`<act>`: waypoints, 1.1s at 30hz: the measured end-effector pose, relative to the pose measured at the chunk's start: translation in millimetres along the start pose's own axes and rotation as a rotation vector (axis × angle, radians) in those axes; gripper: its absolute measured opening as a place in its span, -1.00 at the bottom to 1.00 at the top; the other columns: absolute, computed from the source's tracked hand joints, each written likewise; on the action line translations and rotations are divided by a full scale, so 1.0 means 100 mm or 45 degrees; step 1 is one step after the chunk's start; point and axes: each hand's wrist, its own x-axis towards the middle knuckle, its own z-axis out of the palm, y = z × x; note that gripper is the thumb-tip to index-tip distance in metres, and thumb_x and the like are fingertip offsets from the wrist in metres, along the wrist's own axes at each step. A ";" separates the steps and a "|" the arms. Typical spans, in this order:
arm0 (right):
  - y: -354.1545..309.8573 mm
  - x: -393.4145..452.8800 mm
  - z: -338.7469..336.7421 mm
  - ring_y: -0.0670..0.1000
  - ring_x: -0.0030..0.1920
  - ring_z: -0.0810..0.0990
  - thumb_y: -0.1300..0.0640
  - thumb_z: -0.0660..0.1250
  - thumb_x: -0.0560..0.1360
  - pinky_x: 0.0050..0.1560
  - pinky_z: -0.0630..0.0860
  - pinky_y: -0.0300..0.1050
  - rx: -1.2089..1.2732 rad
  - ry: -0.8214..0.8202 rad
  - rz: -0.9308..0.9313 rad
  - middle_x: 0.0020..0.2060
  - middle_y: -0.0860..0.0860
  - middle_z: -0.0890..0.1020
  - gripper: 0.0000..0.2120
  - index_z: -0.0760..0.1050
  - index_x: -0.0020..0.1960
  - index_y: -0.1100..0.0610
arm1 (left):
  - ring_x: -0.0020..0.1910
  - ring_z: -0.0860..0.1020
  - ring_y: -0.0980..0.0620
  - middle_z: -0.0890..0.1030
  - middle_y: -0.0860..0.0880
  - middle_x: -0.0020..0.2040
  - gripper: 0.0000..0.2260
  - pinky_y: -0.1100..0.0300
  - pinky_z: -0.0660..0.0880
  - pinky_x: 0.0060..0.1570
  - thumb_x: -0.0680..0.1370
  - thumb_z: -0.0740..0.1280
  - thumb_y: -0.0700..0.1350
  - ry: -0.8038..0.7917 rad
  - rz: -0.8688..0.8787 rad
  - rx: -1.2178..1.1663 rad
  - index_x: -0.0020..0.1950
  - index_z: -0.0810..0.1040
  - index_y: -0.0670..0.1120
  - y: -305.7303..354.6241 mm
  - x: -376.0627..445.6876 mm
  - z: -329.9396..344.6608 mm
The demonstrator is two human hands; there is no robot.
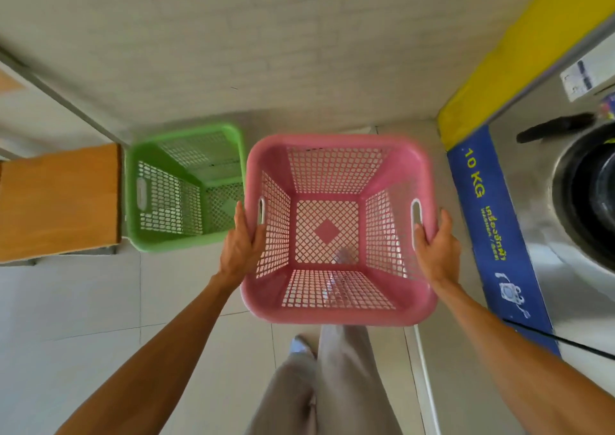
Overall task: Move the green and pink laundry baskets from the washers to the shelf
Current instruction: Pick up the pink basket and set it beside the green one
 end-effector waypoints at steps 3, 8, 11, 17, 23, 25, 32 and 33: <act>-0.07 0.49 0.21 -0.20 -0.44 0.49 -0.02 0.30 0.58 -0.50 0.31 -0.48 -0.023 -0.045 -0.001 -0.23 -0.08 0.57 -0.61 0.32 0.35 0.05 | -0.55 0.54 0.13 0.52 0.11 -0.34 -0.45 0.36 0.39 -0.64 0.65 0.22 0.02 -0.003 -0.077 -0.043 0.57 0.13 -0.12 0.05 0.45 0.15; -0.05 1.26 0.67 -0.31 -0.46 0.40 -0.02 0.28 0.59 -0.64 0.24 -0.45 -0.122 -0.085 0.023 -0.31 -0.06 0.55 -0.80 0.41 0.11 0.09 | -0.51 0.58 0.10 0.58 0.04 -0.31 -0.80 0.31 0.47 -0.58 0.59 0.25 0.04 -0.039 -0.178 -0.122 0.15 0.36 0.02 -0.05 1.21 0.59; -0.01 1.68 0.96 -0.18 -0.49 0.43 0.03 0.27 0.60 -0.58 0.23 -0.43 -0.178 -0.149 0.022 -0.31 -0.04 0.56 -0.76 0.42 0.14 0.18 | -0.44 0.60 0.04 0.57 0.02 -0.24 -0.81 0.24 0.53 -0.56 0.60 0.24 -0.04 -0.096 -0.229 -0.153 0.17 0.31 -0.01 -0.16 1.53 0.85; 0.02 2.31 1.49 -0.14 -0.49 0.47 0.11 0.24 0.62 -0.67 0.23 -0.41 -0.283 -0.361 0.061 -0.21 0.03 0.55 -0.69 0.33 0.29 0.23 | -0.27 0.64 0.03 0.57 0.02 -0.12 -0.68 0.20 0.53 -0.45 0.60 0.26 0.01 -0.222 -0.358 -0.126 0.27 0.27 -0.07 -0.28 2.07 1.17; 0.07 2.69 1.76 -0.03 -0.49 0.56 0.17 0.25 0.62 -0.67 0.35 -0.35 -0.336 -0.592 0.081 -0.17 0.09 0.59 -0.70 0.28 0.30 0.23 | -0.21 0.57 0.10 0.54 0.01 -0.07 -0.68 0.28 0.46 -0.42 0.50 0.30 -0.22 -0.316 -0.496 -0.126 0.20 0.29 -0.09 -0.47 2.48 1.29; 0.08 2.77 1.83 -0.02 -0.48 0.58 0.18 0.24 0.63 -0.66 0.38 -0.34 -0.323 -0.613 0.091 -0.14 0.10 0.59 -0.70 0.27 0.31 0.22 | -0.20 0.59 0.11 0.55 0.01 -0.06 -0.64 0.35 0.47 -0.48 0.48 0.32 -0.25 -0.361 -0.503 -0.139 0.20 0.28 -0.09 -0.50 2.58 1.31; 0.06 2.91 2.01 -0.02 -0.40 0.61 0.22 0.22 0.64 -0.57 0.46 -0.27 -0.277 -0.642 0.181 -0.04 0.12 0.56 -0.67 0.23 0.37 0.18 | -0.10 0.61 0.04 0.53 0.02 -0.04 -0.63 0.35 0.52 -0.39 0.49 0.32 -0.33 -0.445 -0.489 -0.118 0.23 0.30 -0.13 -0.65 2.73 1.40; 0.05 2.93 2.02 -0.04 -0.39 0.60 0.23 0.22 0.64 -0.57 0.45 -0.29 -0.277 -0.652 0.200 -0.02 0.12 0.55 -0.66 0.22 0.37 0.19 | -0.10 0.61 0.03 0.54 0.01 -0.03 -0.62 0.29 0.56 -0.34 0.50 0.32 -0.33 -0.444 -0.485 -0.120 0.26 0.31 -0.15 -0.65 2.74 1.40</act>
